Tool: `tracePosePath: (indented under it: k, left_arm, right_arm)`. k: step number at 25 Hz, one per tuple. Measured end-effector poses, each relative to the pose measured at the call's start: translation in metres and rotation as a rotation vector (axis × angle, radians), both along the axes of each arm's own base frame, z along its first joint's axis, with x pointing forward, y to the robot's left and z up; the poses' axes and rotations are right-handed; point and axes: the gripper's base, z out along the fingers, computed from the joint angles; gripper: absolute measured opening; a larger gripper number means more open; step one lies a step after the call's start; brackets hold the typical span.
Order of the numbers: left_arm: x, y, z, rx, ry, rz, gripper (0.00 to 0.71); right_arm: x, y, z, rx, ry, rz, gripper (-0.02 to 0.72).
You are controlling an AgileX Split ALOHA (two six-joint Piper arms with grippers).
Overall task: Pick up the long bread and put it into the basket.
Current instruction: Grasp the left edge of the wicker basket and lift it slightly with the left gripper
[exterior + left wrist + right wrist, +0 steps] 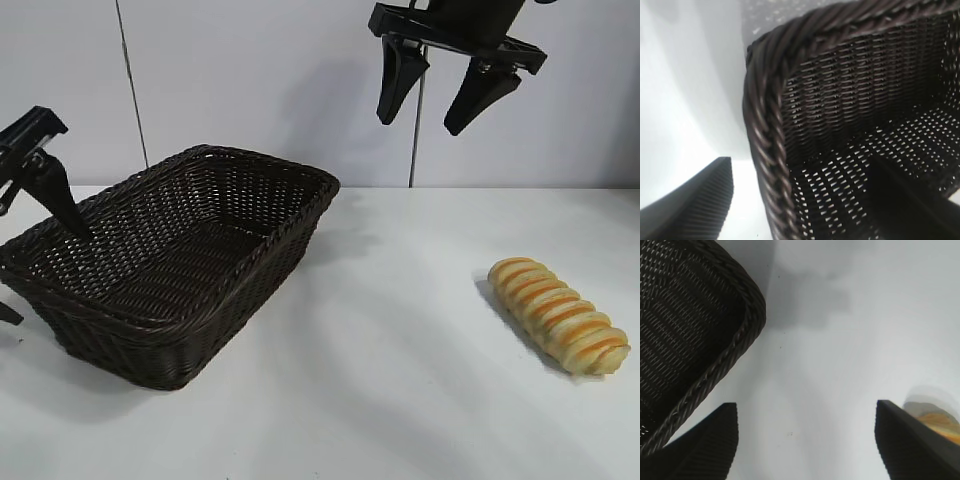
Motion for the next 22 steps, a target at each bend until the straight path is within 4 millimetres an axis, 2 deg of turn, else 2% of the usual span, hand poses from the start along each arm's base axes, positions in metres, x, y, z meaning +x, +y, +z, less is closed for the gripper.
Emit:
tracePosePath:
  k: [5,9,22]
  left_arm:
    - [0.004,0.001,-0.013,0.014,0.022,0.013,0.54]
    - [0.005,0.001,-0.015,0.018,0.013,0.022,0.525]
    - [0.006,0.001,-0.015,0.013,0.009,0.037,0.123]
  right_arm:
    - [0.0,0.0,0.0,0.0,0.0,0.0,0.549]
    - [0.0,0.0,0.0,0.0,-0.001,0.0,0.549]
    - [0.0,0.0,0.0,0.0,-0.002,0.0,0.549]
